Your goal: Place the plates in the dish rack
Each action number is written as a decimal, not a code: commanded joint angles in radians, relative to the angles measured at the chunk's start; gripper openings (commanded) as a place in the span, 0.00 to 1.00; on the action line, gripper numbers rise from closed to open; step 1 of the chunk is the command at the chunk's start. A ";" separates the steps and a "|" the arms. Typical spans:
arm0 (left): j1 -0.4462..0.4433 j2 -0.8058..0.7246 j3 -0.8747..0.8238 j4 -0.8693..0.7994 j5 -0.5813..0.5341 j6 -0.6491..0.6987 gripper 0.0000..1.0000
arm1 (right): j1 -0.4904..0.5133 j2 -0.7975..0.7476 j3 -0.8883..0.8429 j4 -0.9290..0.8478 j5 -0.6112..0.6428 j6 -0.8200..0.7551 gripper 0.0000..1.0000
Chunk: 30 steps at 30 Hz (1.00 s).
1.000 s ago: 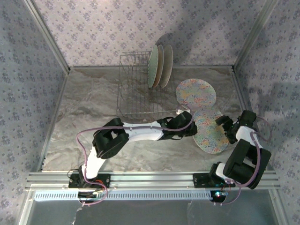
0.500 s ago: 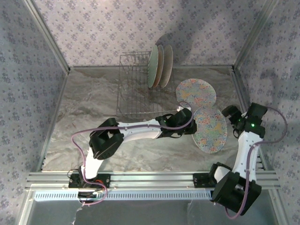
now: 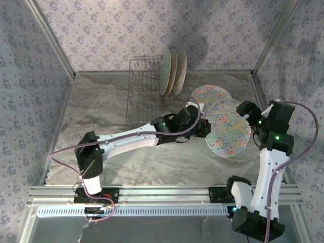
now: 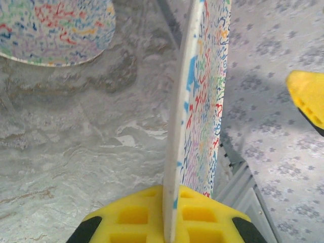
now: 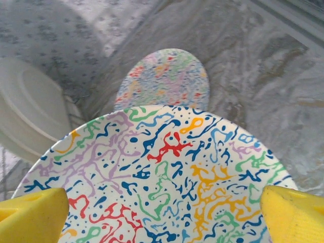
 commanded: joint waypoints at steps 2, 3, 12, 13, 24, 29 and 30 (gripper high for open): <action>0.008 -0.147 -0.023 0.019 -0.061 0.065 0.00 | 0.026 0.011 0.147 -0.046 -0.075 0.012 0.99; 0.012 -0.171 -0.034 0.014 -0.069 0.068 0.00 | 0.027 0.015 0.162 -0.051 -0.095 0.007 0.99; 0.114 -0.418 -0.162 -0.052 -0.109 0.109 0.00 | 0.026 0.063 0.222 0.058 -0.412 0.010 0.99; 0.138 -0.449 -0.178 -0.059 -0.101 0.118 0.00 | 0.033 0.074 0.233 0.066 -0.426 0.008 0.98; 0.558 -0.685 -0.286 -0.146 0.294 0.174 0.00 | 0.193 0.202 0.226 0.219 -0.492 -0.066 0.96; 0.708 -0.699 -0.324 -0.102 0.499 0.196 0.00 | 0.291 0.305 0.178 0.441 -0.607 -0.012 0.95; 0.729 -0.695 -0.329 -0.096 0.527 0.191 0.00 | 0.312 0.323 0.184 0.461 -0.615 -0.019 0.95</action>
